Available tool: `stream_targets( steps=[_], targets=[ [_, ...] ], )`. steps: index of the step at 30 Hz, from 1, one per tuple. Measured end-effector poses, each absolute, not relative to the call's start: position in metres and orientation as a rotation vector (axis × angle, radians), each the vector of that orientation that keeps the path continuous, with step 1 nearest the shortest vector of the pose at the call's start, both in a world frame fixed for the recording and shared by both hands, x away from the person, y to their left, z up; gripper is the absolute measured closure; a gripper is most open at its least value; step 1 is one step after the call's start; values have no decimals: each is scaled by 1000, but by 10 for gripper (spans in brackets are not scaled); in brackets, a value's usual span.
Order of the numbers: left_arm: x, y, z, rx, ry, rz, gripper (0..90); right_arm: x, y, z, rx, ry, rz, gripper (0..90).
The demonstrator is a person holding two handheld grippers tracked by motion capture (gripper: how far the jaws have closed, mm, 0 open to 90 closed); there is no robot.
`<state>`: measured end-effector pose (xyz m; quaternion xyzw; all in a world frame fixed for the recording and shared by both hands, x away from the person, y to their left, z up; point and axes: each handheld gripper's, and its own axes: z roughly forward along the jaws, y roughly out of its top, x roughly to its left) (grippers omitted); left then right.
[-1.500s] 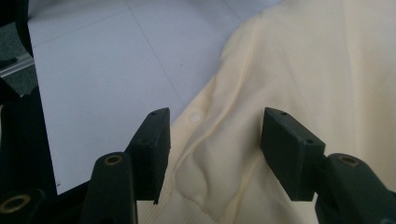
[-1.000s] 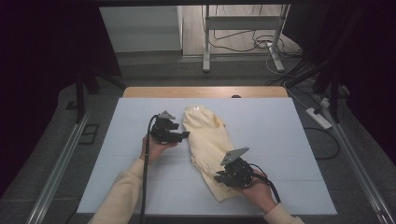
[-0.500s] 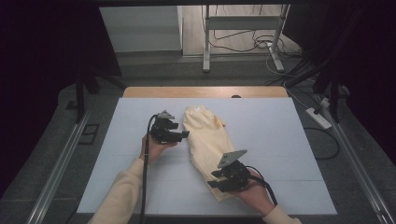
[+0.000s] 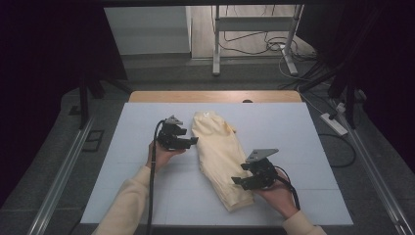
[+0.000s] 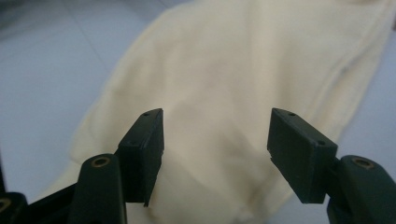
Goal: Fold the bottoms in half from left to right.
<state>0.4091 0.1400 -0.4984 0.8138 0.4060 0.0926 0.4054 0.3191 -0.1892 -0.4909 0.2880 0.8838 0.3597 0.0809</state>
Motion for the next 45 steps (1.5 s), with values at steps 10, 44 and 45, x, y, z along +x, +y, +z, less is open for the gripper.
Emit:
stream_targets(
  steps=[10, 44, 45],
  targets=[
    [409, 141, -499, 2049, 1027, 228, 306, 332, -202, -506, 970, 2632, 952, 325],
    [410, 140, -500, 2059, 1029, 227, 301, 318, -188, -511, 926, 2804, 984, 743],
    [410, 140, -500, 2058, 1029, 227, 301, 316, -187, -511, 921, 2806, 992, 745]
  ],
)
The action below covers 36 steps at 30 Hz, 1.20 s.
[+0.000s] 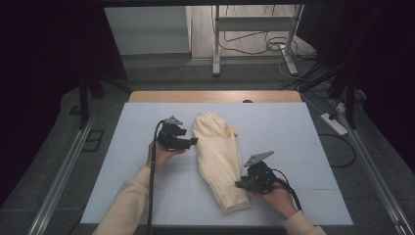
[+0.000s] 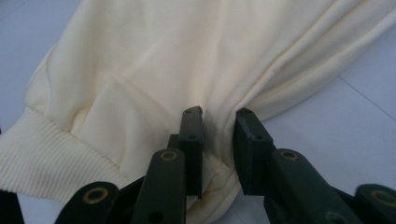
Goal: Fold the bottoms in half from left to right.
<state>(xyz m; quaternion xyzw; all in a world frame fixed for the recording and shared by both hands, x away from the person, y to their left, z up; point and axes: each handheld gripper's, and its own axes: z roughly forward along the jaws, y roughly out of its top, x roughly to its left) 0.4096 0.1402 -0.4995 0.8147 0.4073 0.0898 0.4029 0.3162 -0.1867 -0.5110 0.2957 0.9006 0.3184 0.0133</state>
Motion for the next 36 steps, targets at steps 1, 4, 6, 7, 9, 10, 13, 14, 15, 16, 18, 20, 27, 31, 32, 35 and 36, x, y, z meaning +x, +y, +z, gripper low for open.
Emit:
stream_targets(
  steps=[1, 4, 6, 7, 9, 10, 13, 14, 15, 16, 18, 20, 27, 31, 32, 35, 36],
  targets=[
    [410, 140, -499, 2058, 1027, 227, 301, 315, -185, -511, 911, 2812, 992, 746],
    [409, 140, -499, 2058, 1027, 227, 301, 310, -179, -511, 894, 2818, 998, 746],
    [410, 140, -499, 2059, 1026, 227, 301, 307, -176, -511, 871, 2822, 998, 745],
    [410, 140, -499, 2059, 1026, 227, 301, 305, -174, -512, 868, 2814, 1002, 745],
    [410, 139, -499, 2056, 1026, 228, 301, 303, -171, -511, 860, 2816, 998, 745],
    [410, 139, -499, 2055, 1027, 228, 301, 302, -170, -512, 853, 2819, 1003, 745],
    [410, 139, -499, 2056, 1027, 227, 301, 300, -167, -512, 835, 2832, 1012, 746],
    [410, 139, -499, 2055, 1027, 227, 301, 299, -166, -512, 829, 2839, 1019, 746],
    [410, 140, -499, 2055, 1027, 226, 301, 298, -165, -512, 817, 2845, 1029, 750],
    [410, 140, -499, 2055, 1028, 225, 301, 297, -164, -512, 807, 2852, 1034, 751],
    [410, 140, -499, 2054, 1028, 222, 301, 295, -161, -512, 774, 2865, 1039, 751],
    [410, 140, -499, 2055, 1027, 222, 301, 295, -160, -511, 752, 2865, 1024, 751],
    [409, 140, -498, 2049, 1027, 223, 301, 300, -164, -511, 743, 2855, 1030, 606],
    [410, 141, -498, 2044, 1029, 217, 302, 305, -172, -506, 794, 2792, 1072, 480],
    [410, 141, -498, 2045, 1029, 216, 302, 307, -174, -504, 809, 2768, 1086, 468],
    [409, 141, -498, 2044, 1028, 217, 302, 312, -180, -501, 836, 2704, 1118, 430],
    [410, 141, -498, 2044, 1027, 216, 301, 313, -182, -500, 841, 2694, 1125, 414]
  ],
)
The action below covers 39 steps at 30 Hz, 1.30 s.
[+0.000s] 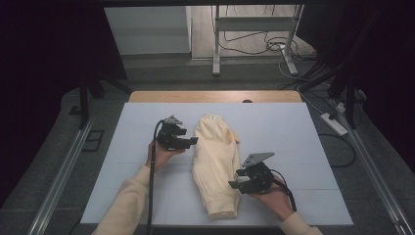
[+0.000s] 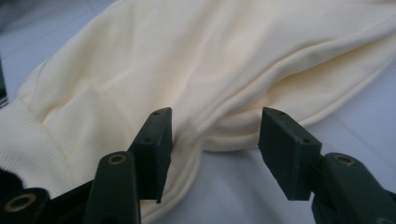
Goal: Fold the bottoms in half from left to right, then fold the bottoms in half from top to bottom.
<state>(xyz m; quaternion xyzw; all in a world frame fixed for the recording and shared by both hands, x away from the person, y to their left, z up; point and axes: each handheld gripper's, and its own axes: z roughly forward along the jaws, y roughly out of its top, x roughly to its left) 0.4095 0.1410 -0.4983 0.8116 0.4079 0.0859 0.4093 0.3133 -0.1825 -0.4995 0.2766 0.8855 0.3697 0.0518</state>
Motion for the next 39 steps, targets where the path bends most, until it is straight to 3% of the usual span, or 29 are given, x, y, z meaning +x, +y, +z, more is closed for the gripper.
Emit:
stream_targets(
  steps=[16, 39],
  targets=[
    [410, 140, -499, 2051, 1023, 210, 301, 336, -202, -490, 867, 2571, 1136, 371],
    [412, 138, -501, 2063, 1017, 208, 300, 372, -196, -483, 907, 2520, 1142, 369]
  ],
)
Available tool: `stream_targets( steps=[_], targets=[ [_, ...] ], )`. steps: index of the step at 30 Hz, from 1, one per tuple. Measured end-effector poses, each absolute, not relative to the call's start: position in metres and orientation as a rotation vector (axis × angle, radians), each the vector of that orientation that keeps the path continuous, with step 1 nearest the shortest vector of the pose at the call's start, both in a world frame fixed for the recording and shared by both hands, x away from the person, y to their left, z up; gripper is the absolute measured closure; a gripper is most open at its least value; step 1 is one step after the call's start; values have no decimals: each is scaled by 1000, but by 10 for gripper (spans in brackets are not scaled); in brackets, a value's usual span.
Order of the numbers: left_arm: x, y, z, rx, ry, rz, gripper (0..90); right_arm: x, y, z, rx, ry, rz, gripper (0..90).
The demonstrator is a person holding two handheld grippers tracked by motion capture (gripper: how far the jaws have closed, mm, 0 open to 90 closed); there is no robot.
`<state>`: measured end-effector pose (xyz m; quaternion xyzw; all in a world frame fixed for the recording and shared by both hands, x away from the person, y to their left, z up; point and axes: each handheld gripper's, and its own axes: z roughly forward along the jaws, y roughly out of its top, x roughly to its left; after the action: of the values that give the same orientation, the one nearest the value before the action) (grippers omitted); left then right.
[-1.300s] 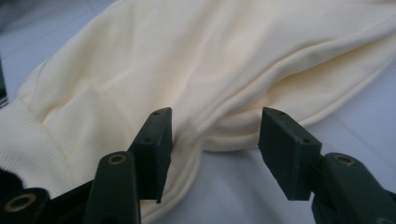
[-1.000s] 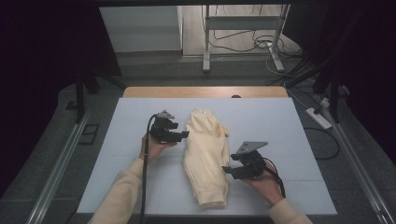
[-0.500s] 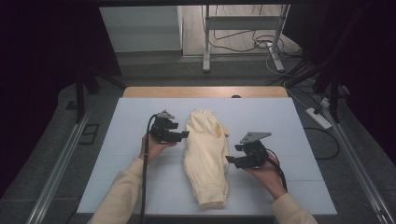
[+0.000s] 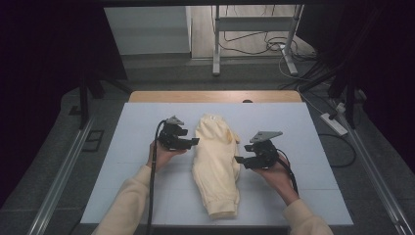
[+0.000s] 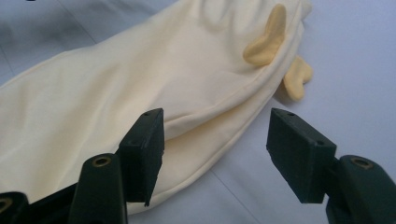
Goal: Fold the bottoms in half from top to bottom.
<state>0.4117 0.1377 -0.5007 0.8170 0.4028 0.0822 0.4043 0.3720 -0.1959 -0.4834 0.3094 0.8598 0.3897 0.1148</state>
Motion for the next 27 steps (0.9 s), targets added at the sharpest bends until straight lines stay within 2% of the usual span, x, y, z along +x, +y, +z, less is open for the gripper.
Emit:
stream_targets(
  steps=[27],
  targets=[
    [424, 136, -500, 2056, 1018, 218, 301, 419, -182, -482, 921, 2500, 1139, 368]
  ],
)
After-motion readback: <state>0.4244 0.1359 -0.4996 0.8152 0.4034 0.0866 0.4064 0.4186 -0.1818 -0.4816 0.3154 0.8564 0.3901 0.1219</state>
